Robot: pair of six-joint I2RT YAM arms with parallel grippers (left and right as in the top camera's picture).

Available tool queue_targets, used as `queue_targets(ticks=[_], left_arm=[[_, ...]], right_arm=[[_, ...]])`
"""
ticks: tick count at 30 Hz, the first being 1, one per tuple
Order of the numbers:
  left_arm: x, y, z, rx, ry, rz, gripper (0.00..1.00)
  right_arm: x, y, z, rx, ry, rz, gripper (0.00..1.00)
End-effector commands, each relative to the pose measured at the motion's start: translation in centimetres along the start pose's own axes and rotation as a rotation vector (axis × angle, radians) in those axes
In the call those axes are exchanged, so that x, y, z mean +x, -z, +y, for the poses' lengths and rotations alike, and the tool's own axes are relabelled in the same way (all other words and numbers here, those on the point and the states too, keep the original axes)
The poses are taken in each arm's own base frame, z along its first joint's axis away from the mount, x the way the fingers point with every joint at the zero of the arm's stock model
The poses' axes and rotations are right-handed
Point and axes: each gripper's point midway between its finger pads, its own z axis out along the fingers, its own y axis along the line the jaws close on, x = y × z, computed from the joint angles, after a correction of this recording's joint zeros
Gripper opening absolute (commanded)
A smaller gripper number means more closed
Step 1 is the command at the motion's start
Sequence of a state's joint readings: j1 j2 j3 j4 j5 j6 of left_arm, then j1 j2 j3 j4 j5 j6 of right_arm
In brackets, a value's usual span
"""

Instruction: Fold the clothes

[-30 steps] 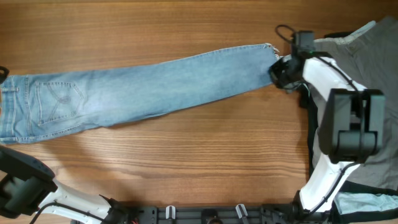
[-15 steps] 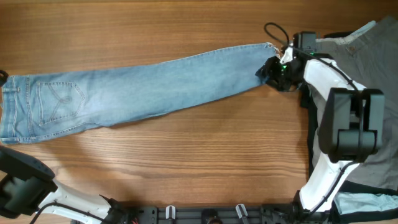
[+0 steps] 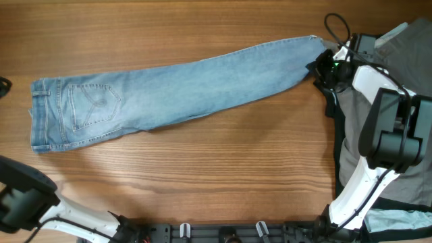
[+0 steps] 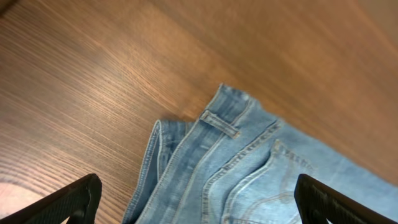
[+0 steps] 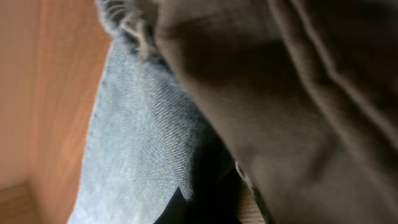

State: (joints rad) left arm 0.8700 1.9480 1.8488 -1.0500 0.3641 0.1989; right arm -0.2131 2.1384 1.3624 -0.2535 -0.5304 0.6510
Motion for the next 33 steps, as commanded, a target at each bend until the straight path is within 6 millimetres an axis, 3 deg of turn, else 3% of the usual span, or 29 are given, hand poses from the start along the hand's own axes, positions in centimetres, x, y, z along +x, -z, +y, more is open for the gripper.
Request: queue_targets(ticks=[1, 2, 4, 6, 8, 12, 16, 18, 22, 23, 24, 26, 27, 30, 33], left_arm=[[1.9, -4.9, 1.0, 0.05, -0.087, 0.105, 1.0], [2.2, -6.1, 0.7, 0.093, -0.102, 0.115, 1.0], [2.7, -8.2, -0.1, 0.183, -0.151, 0.127, 1.0], [2.8, -10.5, -0.4, 0.212, -0.201, 0.129, 1.0], [2.6, -11.9, -1.9, 0.282, -0.287, 0.1, 1.0], [0.7, -14.1, -4.6, 0.298, -0.433, 0.015, 0.98], [-0.5, -16.1, -6.3, 0.273, -0.511, -0.034, 0.88], [-0.1, -16.7, -6.5, 0.278, -0.512, -0.022, 0.77], [1.6, -18.1, -5.4, 0.256, -0.482, 0.048, 0.84], [1.8, -18.3, -5.4, 0.258, -0.474, 0.056, 0.78], [2.1, -18.3, -5.4, 0.259, -0.449, 0.069, 0.61], [2.3, -17.8, -5.2, 0.259, -0.424, 0.083, 0.13], [2.2, -17.2, -5.0, 0.253, -0.374, 0.088, 0.04], [0.8, -13.6, -4.5, 0.23, -0.276, 0.059, 0.04], [1.1, -8.5, -5.2, 0.224, -0.226, 0.077, 0.04]], right_arm=[[-0.3, -0.1, 1.8, -0.083, 0.008, 0.033, 0.42], [0.1, 0.0, 2.2, -0.107, 0.005, 0.055, 0.63], [1.2, 0.0, 1.7, -0.094, -0.027, 0.105, 0.74], [2.9, 0.1, 0.2, -0.028, -0.05, 0.163, 0.76], [4.0, 0.3, -0.4, -0.003, -0.051, 0.204, 0.76], [5.3, 0.3, -0.3, -0.004, -0.029, 0.254, 0.76], [6.0, 0.1, 0.1, -0.002, -0.024, 0.269, 0.75], [6.1, 0.0, 0.1, -0.001, -0.026, 0.271, 0.75], [6.1, 0.0, 0.1, -0.001, -0.027, 0.271, 0.75], [6.1, 0.0, 0.1, -0.001, -0.027, 0.271, 0.75], [6.1, 0.0, 0.1, -0.001, -0.027, 0.272, 0.75], [6.1, 0.0, 0.1, -0.001, -0.026, 0.271, 0.74], [6.1, 0.1, 0.2, -0.005, -0.026, 0.274, 0.74], [5.8, 0.0, 0.4, -0.015, -0.017, 0.264, 0.72], [5.5, -0.1, 0.2, -0.004, -0.01, 0.247, 0.72]])
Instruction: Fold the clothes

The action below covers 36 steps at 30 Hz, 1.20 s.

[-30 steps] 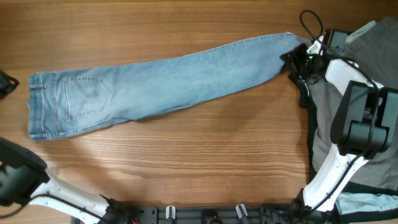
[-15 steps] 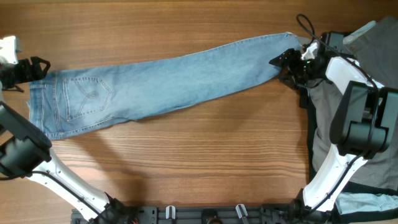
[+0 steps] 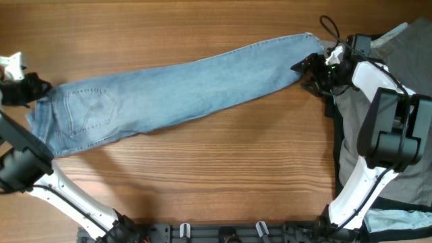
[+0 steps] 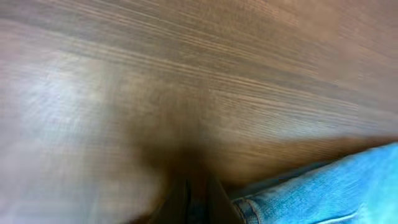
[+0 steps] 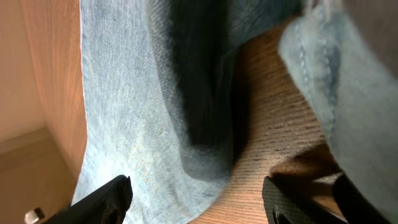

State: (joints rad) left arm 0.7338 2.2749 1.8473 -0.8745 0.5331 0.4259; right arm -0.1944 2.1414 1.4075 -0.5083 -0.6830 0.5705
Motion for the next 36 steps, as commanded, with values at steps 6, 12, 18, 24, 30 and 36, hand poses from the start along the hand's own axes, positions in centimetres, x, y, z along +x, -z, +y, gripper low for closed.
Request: queue_targets(ticks=[6, 12, 18, 24, 30, 36], left_arm=[[1.6, 14.2, -6.8, -0.069, 0.174, -0.002, 0.04], [8.9, 15.5, -3.4, -0.378, 0.492, 0.249, 0.04], [12.3, 13.0, 1.9, -0.587, 0.598, 0.253, 0.14], [12.5, 13.6, 5.5, -0.65, 0.641, 0.169, 0.17], [14.8, 12.2, 7.9, -0.67, 0.68, 0.153, 0.53], [15.0, 13.3, 9.2, -0.766, 0.667, 0.15, 0.79]], right_arm=[[-0.6, -0.7, -2.1, 0.106, 0.01, -0.04, 0.78], [-0.8, -0.6, -2.4, 0.124, 0.013, -0.049, 0.78], [-0.8, -0.6, -2.5, 0.126, 0.012, -0.05, 0.78], [-1.1, -0.5, -2.7, 0.133, 0.011, -0.06, 0.78], [-1.3, -0.4, -3.0, 0.15, 0.01, -0.074, 0.79], [-1.3, -0.4, -3.0, 0.15, 0.009, -0.073, 0.79]])
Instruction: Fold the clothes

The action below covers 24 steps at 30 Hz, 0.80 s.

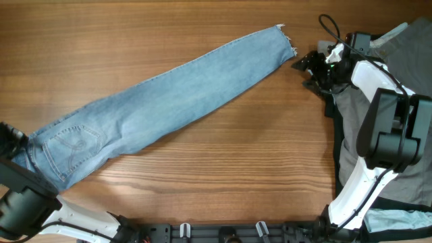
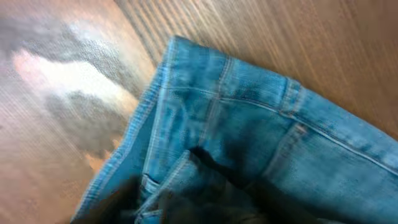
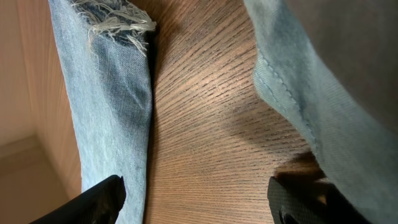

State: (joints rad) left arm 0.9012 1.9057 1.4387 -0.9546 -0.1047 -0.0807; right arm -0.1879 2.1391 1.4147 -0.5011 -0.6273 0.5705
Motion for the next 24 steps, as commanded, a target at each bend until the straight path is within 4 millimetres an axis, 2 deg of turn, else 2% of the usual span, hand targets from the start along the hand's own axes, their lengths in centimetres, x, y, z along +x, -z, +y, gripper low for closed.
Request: queue_targets(ticks=[1, 3, 5, 6, 7, 8, 10, 11, 13, 15, 16, 17, 18, 19, 22, 24], left_arm=[[-1.3, 0.1, 1.6, -0.089, 0.007, -0.062, 0.81], [-1.1, 0.1, 1.5, -0.081, -0.008, -0.053, 0.78], [0.0, 0.1, 1.6, -0.086, -0.013, -0.007, 0.6], [0.0, 0.0, 1.4, -0.072, -0.013, -0.007, 0.66], [-0.3, 0.2, 0.9, -0.042, -0.011, -0.016, 0.8], [-0.8, 0.6, 0.5, -0.017, -0.009, -0.027, 0.88], [-2.0, 2.2, 0.3, -0.001, -0.006, -0.059, 0.94], [-3.2, 3.7, 0.3, 0.003, -0.002, -0.091, 0.99], [-4.7, 5.7, 0.2, 0.013, 0.004, -0.143, 1.0], [-5.5, 7.8, -1.2, 0.104, -0.001, -0.169, 0.88], [-5.4, 8.6, -2.0, 0.152, -0.005, -0.171, 0.68], [-5.0, 9.3, -2.9, 0.216, -0.011, -0.165, 0.37], [-4.1, 9.8, -4.6, 0.318, -0.021, -0.13, 0.13], [-2.8, 9.8, -5.8, 0.38, -0.028, -0.074, 0.04], [0.5, 8.8, -7.3, 0.382, -0.072, 0.058, 0.04], [2.7, 7.0, -6.2, 0.275, -0.062, 0.136, 0.04]], right_arm=[[-0.5, -0.6, -2.7, 0.111, -0.005, -0.034, 0.79], [-0.5, -0.6, -2.7, 0.111, -0.006, -0.034, 0.79], [-0.5, -0.6, -2.7, 0.111, -0.005, -0.034, 0.79], [-0.5, -0.6, -2.8, 0.111, -0.006, -0.034, 0.8], [-0.5, -0.6, -2.7, 0.111, -0.006, -0.034, 0.8], [-0.5, -0.6, -2.7, 0.111, -0.006, -0.034, 0.8], [-0.5, -0.6, -2.7, 0.108, -0.006, -0.032, 0.8], [-0.5, -0.6, -2.7, 0.108, -0.006, -0.032, 0.8], [-0.5, -0.6, -2.7, 0.108, -0.006, -0.031, 0.8], [-0.5, -0.6, -2.7, 0.108, -0.006, -0.031, 0.81], [-0.4, -0.6, -2.7, 0.109, -0.007, -0.03, 0.8], [-0.4, -0.6, -2.7, 0.109, -0.008, -0.029, 0.8], [-0.4, -0.6, -2.8, 0.11, -0.009, -0.028, 0.81], [-0.3, -0.6, -2.8, 0.112, -0.011, -0.026, 0.8], [-0.2, -0.6, -2.9, 0.114, -0.014, -0.022, 0.8], [-0.1, -0.6, -2.9, 0.117, -0.017, -0.017, 0.8]])
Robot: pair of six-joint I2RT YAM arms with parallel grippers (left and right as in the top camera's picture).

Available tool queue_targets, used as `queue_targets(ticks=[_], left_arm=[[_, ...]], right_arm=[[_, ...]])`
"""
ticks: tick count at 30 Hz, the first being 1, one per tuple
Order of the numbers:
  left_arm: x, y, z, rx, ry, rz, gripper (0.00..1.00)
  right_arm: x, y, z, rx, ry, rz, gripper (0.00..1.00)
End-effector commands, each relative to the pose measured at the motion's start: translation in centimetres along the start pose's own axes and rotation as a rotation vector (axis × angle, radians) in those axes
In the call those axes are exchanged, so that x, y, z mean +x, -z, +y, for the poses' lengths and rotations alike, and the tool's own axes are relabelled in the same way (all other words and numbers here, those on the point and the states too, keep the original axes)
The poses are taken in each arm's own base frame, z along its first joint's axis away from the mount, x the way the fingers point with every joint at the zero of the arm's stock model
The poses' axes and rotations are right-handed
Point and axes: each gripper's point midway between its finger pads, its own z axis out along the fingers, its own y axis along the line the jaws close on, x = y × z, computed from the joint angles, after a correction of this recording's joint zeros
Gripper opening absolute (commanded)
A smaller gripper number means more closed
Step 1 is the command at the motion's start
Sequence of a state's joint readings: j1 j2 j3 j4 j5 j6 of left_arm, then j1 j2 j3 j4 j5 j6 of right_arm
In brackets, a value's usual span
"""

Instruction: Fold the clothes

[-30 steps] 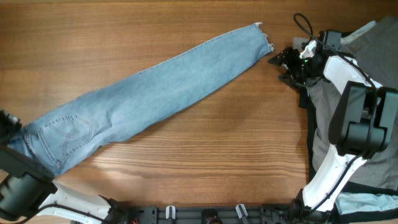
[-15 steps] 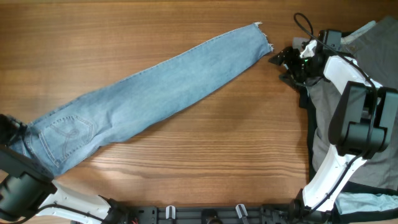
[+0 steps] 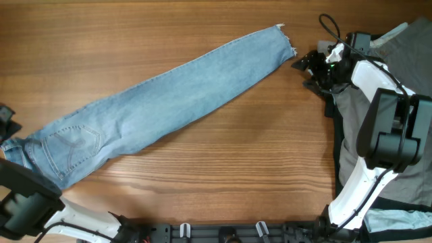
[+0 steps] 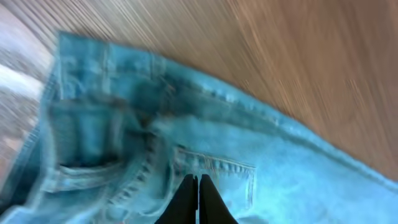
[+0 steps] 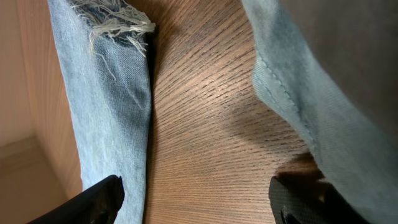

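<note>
Light blue jeans (image 3: 155, 108) lie flat and slanted, with the waist (image 3: 40, 155) near the table's left edge and the frayed hem (image 3: 280, 34) at the upper right. My left gripper (image 3: 7, 121) is at the far left, just above the waist. In the blurred left wrist view it (image 4: 199, 186) is shut over the waistband and back pocket (image 4: 211, 168), with nothing seen between its fingers. My right gripper (image 3: 305, 67) stands open on bare wood right of the hem. The frayed hem (image 5: 118, 22) lies beyond its left finger (image 5: 93, 199).
A heap of grey clothes (image 3: 398, 81) lies along the table's right side under the right arm, and its seamed edge (image 5: 292, 99) hangs into the right wrist view. The arm bases (image 3: 223, 233) sit at the front edge.
My left gripper has moved a little farther up the left edge, off the waistband, and is shut with nothing in it. The jeans and the right gripper have not moved.
The jeans lay almost level, with their hem at my right gripper and my left gripper open above the waist. Then my left gripper was shut at the waistband and my right gripper open beside the hem. Later the jeans lay slanted toward the front left, hem clear of the right gripper.
</note>
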State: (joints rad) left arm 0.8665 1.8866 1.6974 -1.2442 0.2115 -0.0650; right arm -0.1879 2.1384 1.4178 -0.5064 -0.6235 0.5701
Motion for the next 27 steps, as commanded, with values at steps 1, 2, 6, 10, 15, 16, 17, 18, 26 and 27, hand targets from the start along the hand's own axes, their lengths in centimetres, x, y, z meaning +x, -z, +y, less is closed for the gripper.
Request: queue_targets(ticks=[1, 2, 6, 10, 15, 16, 17, 18, 26, 27], left_arm=[[3.5, -2.2, 2.1, -0.135, 0.078, 0.102, 0.06], [4.3, -3.1, 4.3, -0.202, 0.157, 0.119, 0.06], [6.5, -6.1, 11.4, -0.296, 0.394, 0.12, 0.06], [7.6, -9.7, 15.1, -0.301, 0.476, 0.075, 0.36], [3.4, -9.4, 9.8, 0.023, 0.358, -0.005, 0.64], [2.9, -8.0, 9.3, 0.03, 0.338, 0.001, 0.64], [2.4, -5.8, 8.5, 0.037, 0.316, 0.013, 0.61], [2.2, -4.2, 8.0, 0.046, 0.315, 0.014, 0.59], [6.7, 1.3, 4.6, 0.02, 0.281, 0.109, 0.08], [7.4, 0.3, 4.2, 0.013, 0.266, 0.134, 0.08]], right_arm=[[0.0, -0.7, -2.9, 0.114, -0.018, -0.014, 0.81], [0.0, -0.6, -3.0, 0.115, -0.019, -0.013, 0.8], [0.1, -0.6, -3.0, 0.118, -0.022, -0.009, 0.8], [0.1, -0.6, -3.0, 0.118, -0.038, -0.011, 0.8], [0.1, -0.6, -3.0, 0.117, -0.045, -0.011, 0.81], [0.2, -0.6, -3.0, 0.114, -0.046, -0.008, 0.81], [0.3, -0.7, -2.8, 0.104, -0.046, -0.002, 0.81], [0.3, -0.7, -2.7, 0.097, -0.046, 0.002, 0.81], [0.6, -0.7, -2.3, 0.075, -0.047, 0.016, 0.82], [0.6, -0.7, -2.3, 0.075, -0.047, 0.016, 0.82]])
